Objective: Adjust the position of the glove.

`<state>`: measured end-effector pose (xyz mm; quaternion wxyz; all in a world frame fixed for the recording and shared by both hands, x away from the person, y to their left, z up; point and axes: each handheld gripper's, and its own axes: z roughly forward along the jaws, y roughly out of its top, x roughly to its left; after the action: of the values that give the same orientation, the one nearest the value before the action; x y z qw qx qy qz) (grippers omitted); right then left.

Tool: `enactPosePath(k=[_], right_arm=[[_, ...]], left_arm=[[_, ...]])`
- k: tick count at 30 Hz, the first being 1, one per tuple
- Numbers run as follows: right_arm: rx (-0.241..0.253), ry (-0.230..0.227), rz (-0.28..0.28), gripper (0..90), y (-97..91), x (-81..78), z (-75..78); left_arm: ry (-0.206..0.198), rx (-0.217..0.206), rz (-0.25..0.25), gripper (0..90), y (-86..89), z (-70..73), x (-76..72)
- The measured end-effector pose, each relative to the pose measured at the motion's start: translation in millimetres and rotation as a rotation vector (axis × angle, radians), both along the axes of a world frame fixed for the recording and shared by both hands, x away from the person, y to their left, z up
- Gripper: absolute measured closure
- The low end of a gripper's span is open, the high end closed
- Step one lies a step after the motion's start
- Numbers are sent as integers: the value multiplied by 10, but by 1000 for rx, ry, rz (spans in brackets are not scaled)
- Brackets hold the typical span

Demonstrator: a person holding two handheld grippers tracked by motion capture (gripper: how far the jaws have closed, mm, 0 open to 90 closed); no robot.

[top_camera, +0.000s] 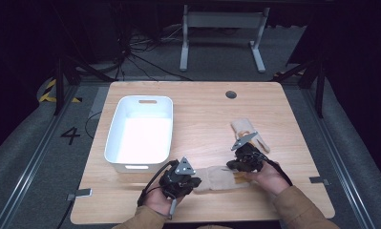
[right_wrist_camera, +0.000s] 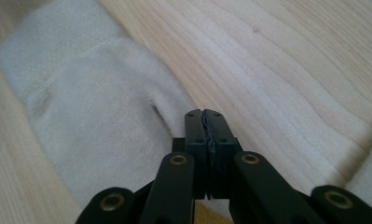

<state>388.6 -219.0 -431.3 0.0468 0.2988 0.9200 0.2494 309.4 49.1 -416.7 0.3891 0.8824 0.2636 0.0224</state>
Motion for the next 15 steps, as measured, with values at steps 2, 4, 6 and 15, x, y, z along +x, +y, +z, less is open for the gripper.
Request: enactPosePath(k=[2,4,6,15], right_arm=[[2,-3,4,897,-16,-35,-2],[5,1,2,897,-24,-49,-7],[4,4,5,897,-29,-65,-10],[40,-29,1,884,-59,-102,42]], left_arm=[[-6,-2,7,869,4,-3,6],[-5,-3,8,869,8,-1,10],[-6,-2,9,869,10,-2,12],[-14,-4,17,859,18,4,13]])
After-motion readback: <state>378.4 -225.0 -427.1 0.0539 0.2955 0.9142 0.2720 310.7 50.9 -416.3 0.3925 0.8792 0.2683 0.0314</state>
